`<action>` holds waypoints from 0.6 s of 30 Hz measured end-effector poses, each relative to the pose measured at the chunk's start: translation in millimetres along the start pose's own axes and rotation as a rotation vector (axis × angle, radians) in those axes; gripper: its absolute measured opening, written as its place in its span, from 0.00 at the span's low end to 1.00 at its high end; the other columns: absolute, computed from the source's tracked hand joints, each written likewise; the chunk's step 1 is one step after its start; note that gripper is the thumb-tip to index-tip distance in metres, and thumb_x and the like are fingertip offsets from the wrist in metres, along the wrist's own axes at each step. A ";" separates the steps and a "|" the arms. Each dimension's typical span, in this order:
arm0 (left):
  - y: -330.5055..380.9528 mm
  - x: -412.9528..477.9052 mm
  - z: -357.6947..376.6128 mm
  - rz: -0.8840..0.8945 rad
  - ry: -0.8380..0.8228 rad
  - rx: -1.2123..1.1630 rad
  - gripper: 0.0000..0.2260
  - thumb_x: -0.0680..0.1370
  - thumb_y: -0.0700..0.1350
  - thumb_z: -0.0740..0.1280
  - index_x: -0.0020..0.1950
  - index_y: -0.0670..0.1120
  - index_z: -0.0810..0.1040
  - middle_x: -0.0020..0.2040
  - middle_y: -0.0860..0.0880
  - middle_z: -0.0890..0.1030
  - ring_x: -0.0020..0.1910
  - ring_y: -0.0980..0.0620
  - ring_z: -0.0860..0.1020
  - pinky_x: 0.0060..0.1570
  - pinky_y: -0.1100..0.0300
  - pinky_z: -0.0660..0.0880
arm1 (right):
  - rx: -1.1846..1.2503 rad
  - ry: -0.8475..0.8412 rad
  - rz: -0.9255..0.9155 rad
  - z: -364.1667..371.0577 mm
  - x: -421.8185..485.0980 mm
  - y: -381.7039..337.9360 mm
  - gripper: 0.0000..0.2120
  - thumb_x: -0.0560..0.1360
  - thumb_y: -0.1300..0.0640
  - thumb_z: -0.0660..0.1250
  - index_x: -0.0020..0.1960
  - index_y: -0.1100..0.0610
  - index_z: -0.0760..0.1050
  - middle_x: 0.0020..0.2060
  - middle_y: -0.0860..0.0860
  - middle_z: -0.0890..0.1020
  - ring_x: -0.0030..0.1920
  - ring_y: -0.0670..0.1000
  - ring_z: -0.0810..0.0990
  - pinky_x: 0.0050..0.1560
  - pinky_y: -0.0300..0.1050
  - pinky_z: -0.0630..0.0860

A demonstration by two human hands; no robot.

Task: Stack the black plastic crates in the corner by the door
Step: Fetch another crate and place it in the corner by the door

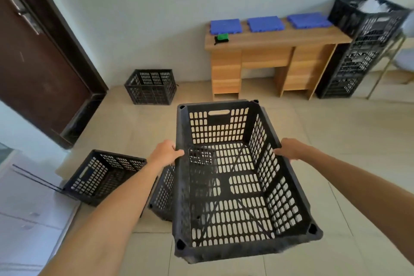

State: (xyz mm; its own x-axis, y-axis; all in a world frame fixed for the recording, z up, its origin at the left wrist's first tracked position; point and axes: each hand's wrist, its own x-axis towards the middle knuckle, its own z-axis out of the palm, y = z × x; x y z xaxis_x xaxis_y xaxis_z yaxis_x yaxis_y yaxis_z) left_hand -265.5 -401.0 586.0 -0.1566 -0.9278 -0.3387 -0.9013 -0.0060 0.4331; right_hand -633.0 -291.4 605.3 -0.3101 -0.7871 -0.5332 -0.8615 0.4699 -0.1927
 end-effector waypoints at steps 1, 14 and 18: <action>19.3 4.4 5.2 0.014 -0.009 0.013 0.12 0.75 0.51 0.70 0.40 0.43 0.78 0.36 0.43 0.84 0.33 0.49 0.82 0.43 0.51 0.79 | 0.007 0.011 0.011 -6.5 3.3 16.7 0.21 0.81 0.50 0.59 0.62 0.67 0.72 0.53 0.59 0.80 0.48 0.56 0.77 0.49 0.45 0.74; 204.2 133.9 23.2 0.117 -0.041 0.065 0.12 0.77 0.49 0.68 0.36 0.45 0.75 0.32 0.51 0.80 0.32 0.56 0.79 0.33 0.62 0.70 | 0.148 0.063 0.088 -103.5 124.5 133.3 0.16 0.80 0.52 0.61 0.58 0.64 0.75 0.48 0.56 0.80 0.49 0.55 0.79 0.51 0.45 0.76; 230.7 202.3 23.1 0.088 -0.031 0.064 0.14 0.76 0.48 0.69 0.32 0.45 0.73 0.30 0.49 0.80 0.32 0.54 0.81 0.30 0.64 0.69 | 0.121 0.040 0.063 -144.3 191.9 134.3 0.17 0.81 0.50 0.60 0.58 0.63 0.75 0.51 0.57 0.82 0.51 0.54 0.80 0.55 0.46 0.77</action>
State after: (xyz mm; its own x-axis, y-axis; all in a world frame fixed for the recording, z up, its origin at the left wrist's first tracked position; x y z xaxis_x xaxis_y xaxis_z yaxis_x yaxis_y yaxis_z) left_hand -514.4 -581.5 598.2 -0.2473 -0.9119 -0.3275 -0.9075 0.0995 0.4081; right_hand -866.2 -437.0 596.0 -0.3802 -0.7685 -0.5146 -0.7854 0.5621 -0.2593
